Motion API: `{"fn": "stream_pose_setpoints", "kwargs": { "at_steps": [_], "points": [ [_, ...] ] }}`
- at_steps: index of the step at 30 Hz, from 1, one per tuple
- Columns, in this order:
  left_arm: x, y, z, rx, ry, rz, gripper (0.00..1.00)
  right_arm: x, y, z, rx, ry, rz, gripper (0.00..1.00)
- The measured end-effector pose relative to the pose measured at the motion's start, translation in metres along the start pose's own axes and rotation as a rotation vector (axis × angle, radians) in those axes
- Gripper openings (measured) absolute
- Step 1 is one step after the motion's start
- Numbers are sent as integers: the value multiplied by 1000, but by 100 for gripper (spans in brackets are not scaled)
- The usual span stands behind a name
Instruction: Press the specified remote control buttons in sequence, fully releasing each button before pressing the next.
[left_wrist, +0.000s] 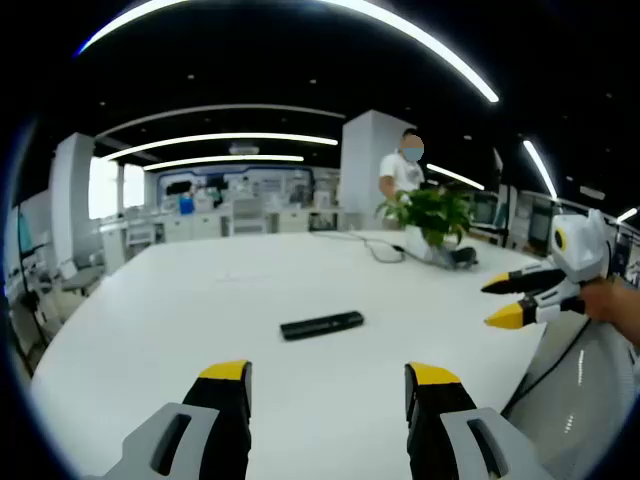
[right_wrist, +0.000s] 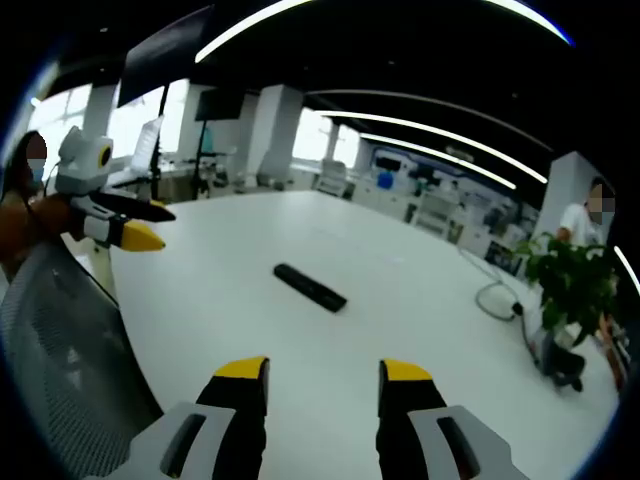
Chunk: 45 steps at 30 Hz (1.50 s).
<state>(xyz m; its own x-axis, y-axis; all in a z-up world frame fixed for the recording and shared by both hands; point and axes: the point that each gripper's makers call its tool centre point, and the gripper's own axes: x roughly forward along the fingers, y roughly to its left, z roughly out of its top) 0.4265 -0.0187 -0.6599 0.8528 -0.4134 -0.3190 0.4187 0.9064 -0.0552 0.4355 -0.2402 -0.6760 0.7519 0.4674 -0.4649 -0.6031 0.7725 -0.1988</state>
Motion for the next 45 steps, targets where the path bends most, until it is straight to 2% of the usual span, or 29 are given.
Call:
{"fn": "stream_pose_setpoints", "kwargs": {
  "at_steps": [45],
  "points": [
    [1,2,-4,-6,18,9,63,2,-1,-4,7,11,9,42]
  ]
}}
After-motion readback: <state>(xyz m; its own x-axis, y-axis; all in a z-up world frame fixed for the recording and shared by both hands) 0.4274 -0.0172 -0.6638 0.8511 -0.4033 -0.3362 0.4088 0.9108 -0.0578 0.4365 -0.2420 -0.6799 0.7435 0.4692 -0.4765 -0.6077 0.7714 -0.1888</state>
